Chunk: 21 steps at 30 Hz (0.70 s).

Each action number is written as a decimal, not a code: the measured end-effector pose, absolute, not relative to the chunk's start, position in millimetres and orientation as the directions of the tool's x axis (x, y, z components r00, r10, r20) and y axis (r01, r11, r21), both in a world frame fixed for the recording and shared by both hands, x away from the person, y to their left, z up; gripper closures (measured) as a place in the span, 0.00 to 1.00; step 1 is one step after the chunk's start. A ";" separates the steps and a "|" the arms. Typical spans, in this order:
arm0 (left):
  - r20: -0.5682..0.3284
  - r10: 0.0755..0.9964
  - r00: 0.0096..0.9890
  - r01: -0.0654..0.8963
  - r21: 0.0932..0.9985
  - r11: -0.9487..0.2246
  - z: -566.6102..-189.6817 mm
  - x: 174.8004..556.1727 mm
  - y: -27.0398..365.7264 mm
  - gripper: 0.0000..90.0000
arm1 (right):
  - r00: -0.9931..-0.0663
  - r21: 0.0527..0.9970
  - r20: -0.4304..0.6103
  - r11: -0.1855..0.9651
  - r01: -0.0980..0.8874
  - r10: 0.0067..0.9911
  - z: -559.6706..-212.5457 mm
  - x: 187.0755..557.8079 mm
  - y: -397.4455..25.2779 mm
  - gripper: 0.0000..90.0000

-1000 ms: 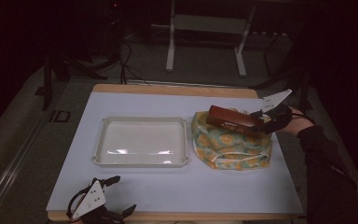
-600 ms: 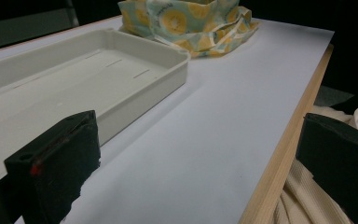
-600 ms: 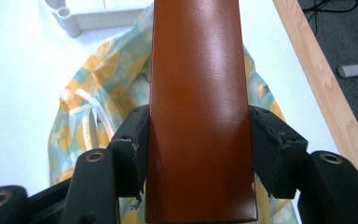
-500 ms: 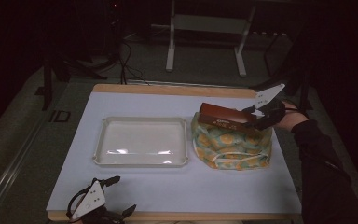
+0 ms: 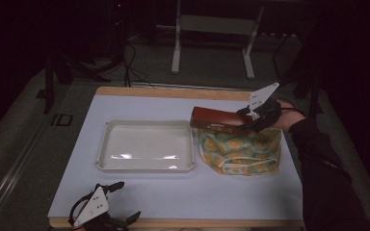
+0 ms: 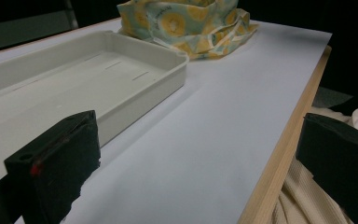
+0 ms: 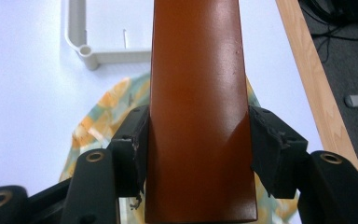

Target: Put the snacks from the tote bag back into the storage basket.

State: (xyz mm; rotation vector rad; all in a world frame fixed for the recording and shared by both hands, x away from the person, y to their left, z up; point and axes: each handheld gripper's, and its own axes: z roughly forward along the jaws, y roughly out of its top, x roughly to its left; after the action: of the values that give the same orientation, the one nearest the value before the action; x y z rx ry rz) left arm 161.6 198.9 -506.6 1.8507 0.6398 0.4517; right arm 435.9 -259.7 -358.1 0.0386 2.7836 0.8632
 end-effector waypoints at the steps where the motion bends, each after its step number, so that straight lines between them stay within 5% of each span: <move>1: 0.007 0.621 0.784 0.214 0.935 -0.281 -506.6 161.5 198.9 0.00 | -0.977 0.557 -0.200 0.829 -0.051 0.075 -358.3 435.9 -252.7 0.48; 21: 0.002 0.606 0.795 0.206 0.940 -0.273 -506.4 161.9 199.0 0.00 | -0.982 0.533 -0.185 0.835 -0.137 -0.043 -364.4 428.7 -190.6 0.48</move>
State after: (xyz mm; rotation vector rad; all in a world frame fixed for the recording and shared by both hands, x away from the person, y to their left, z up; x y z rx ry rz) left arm 161.9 199.0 -506.4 1.8429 0.6206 0.4372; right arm 428.7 -190.6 -364.4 -0.1407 2.8493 0.8453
